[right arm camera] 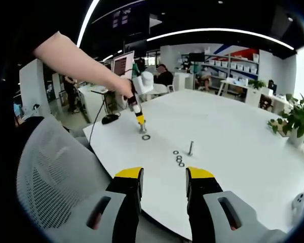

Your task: Place the washer onto the threaded stud by aligning its center hole with the stud, sliding it down to the base, and recovering from edge contact or off-axis alignment until the washer reaches the visible bottom stop.

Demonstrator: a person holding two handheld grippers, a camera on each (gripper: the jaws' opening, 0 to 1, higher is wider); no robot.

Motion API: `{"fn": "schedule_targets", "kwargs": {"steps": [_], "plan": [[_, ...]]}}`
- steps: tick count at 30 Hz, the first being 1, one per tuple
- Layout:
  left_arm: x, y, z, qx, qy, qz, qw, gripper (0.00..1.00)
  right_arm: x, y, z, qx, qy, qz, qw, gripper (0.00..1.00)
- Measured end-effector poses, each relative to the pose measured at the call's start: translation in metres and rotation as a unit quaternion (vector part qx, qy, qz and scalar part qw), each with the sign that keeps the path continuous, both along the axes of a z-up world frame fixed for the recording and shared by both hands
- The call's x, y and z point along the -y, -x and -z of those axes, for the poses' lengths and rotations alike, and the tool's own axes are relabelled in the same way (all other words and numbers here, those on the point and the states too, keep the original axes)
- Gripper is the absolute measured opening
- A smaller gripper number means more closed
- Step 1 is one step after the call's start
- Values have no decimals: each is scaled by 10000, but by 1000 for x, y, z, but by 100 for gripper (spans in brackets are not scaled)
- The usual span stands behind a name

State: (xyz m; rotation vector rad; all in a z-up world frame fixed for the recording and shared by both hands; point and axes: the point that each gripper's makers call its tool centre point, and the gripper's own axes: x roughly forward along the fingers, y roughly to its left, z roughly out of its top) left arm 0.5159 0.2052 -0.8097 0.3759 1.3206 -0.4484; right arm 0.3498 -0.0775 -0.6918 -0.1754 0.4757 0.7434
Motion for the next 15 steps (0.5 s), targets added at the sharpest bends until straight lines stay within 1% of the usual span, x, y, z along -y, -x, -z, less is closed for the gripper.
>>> {"fn": "schedule_targets", "kwargs": {"steps": [4, 8, 11, 15], "plan": [[1, 2, 7, 38, -60, 83, 9999, 19, 0, 0, 0, -3, 8, 8, 10000, 36], [-1, 1, 12, 67, -87, 83, 9999, 19, 0, 0, 0, -6, 10, 7, 10000, 36], [-4, 3, 20, 4, -156, 45, 9999, 19, 1, 0, 0, -1, 18, 10, 10000, 36], [-4, 6, 23, -17, -205, 143, 9997, 19, 1, -1, 0, 1, 16, 24, 10000, 36]]}}
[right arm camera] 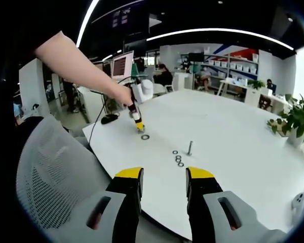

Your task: Place the washer onto the threaded stud by aligning its center hole with the stud, sliding it down to the base, and recovering from edge contact or off-axis alignment until the washer reaches the visible bottom stop.

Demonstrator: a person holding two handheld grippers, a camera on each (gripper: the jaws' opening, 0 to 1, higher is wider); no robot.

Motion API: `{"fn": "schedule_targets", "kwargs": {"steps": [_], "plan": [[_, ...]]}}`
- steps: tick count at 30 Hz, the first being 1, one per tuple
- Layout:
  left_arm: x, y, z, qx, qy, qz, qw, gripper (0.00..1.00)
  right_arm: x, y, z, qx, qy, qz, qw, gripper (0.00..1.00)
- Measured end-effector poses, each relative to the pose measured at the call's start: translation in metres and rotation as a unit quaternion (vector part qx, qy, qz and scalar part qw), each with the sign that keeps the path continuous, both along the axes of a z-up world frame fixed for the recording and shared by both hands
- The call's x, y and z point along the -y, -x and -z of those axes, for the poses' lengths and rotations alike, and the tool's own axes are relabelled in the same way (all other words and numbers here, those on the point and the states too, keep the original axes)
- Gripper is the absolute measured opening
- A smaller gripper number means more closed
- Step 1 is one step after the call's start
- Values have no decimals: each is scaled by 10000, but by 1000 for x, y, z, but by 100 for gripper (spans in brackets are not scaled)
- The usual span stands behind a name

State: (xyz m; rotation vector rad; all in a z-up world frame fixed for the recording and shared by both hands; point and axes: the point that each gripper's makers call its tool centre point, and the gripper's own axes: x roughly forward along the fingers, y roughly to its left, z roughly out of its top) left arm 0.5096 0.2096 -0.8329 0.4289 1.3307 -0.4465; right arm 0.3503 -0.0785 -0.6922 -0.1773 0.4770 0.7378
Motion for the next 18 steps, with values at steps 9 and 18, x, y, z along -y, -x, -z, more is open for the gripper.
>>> {"fn": "schedule_targets", "kwargs": {"steps": [9, 18], "plan": [[1, -2, 9, 101, 14, 83, 9999, 20, 0, -1, -2, 37, -17, 13, 10000, 36], [-1, 2, 12, 116, -22, 310, 9995, 21, -1, 0, -1, 30, 11, -28, 10000, 35]]}}
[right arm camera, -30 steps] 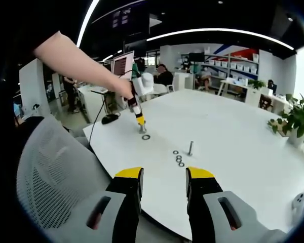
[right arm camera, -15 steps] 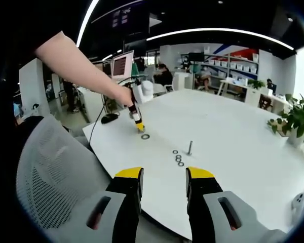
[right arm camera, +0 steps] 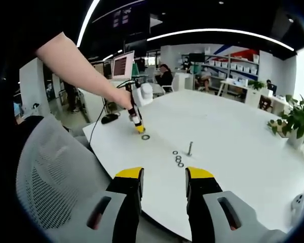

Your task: Place the washer onto the threaded stud by aligning its center hole with the stud, sliding it down to the base, and recovering from edge contact or off-axis alignment until the washer reaches the visible bottom stop.

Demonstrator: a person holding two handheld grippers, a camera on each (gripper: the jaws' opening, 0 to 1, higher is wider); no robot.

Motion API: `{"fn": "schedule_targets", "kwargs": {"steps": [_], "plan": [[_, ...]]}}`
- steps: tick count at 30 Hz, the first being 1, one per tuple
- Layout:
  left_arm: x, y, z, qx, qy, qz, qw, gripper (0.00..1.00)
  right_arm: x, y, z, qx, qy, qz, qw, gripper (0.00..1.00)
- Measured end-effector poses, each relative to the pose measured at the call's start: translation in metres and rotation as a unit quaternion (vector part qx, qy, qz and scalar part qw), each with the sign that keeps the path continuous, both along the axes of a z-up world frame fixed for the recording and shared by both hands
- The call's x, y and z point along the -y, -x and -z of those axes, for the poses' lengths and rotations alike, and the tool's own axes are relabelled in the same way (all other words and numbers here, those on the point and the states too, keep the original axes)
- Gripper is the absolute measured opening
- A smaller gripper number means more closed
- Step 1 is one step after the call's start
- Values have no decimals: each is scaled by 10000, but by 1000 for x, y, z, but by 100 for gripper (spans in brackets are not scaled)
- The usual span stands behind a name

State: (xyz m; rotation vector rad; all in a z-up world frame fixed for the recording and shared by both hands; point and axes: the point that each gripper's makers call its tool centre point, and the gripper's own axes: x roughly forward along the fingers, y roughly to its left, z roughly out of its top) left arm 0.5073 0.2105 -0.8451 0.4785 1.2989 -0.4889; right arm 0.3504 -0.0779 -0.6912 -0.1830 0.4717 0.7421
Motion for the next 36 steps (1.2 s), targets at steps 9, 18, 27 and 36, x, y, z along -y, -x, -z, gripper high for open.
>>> {"fn": "schedule_targets", "kwargs": {"steps": [9, 18, 27, 36], "plan": [[3, -9, -22, 368, 266, -126, 9989, 31, 0, 0, -1, 12, -31, -16, 10000, 35], [20, -26, -48, 954, 426, 112, 9945, 40, 0, -1, -4, 41, -104, 4, 9999, 35], [56, -14, -37, 643, 329, 689, 9950, 36, -1, 0, -4, 55, -104, -25, 9999, 35], [61, 1, -9, 106, 257, 626, 9976, 36, -1, 0, -5, 60, -120, -12, 9999, 35]]}}
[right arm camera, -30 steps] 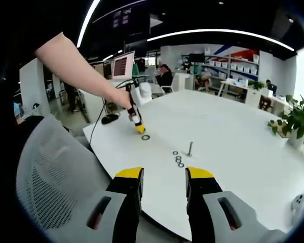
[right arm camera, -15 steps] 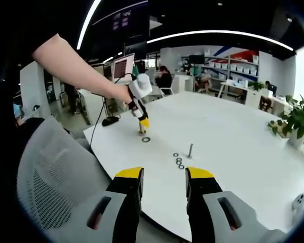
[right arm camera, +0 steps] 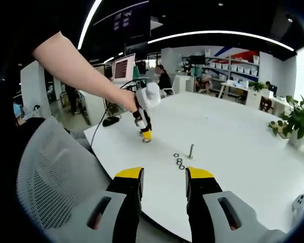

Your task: Place the washer onto the threaded stud by aligning its center hole with the stud, sliding it down to the base, and recovering from edge contact or off-axis alignment until the washer reaches the visible bottom stop.

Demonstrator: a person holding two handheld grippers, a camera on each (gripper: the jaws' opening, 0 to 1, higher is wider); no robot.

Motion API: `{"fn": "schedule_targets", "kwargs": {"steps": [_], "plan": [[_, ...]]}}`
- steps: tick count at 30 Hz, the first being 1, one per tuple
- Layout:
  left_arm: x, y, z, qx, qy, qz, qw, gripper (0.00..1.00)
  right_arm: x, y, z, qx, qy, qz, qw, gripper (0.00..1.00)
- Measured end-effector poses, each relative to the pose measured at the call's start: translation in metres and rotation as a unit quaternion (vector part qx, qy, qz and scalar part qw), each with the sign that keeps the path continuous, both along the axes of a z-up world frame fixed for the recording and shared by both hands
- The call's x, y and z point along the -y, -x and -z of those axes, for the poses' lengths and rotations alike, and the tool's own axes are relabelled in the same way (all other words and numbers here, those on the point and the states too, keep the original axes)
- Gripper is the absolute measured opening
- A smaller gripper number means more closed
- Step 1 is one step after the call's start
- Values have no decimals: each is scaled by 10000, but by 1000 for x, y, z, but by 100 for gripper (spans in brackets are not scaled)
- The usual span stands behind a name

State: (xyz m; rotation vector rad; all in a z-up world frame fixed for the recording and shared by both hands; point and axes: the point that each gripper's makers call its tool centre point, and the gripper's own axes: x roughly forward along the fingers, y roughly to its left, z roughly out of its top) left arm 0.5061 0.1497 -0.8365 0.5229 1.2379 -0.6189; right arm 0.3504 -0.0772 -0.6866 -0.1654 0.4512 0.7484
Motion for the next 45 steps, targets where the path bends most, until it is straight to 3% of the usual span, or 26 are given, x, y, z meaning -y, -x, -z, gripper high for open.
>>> {"fn": "schedule_targets", "kwargs": {"steps": [14, 30, 45], "plan": [[-5, 12, 17, -288, 26, -263, 9992, 35, 0, 0, 1, -9, 4, -26, 10000, 35], [3, 24, 18, -227, 70, -235, 9994, 31, -1, 1, 1, -25, 3, -49, 10000, 35], [-2, 22, 20, -230, 0, -181, 9996, 27, -1, 1, 1, -25, -7, -37, 10000, 35]]}}
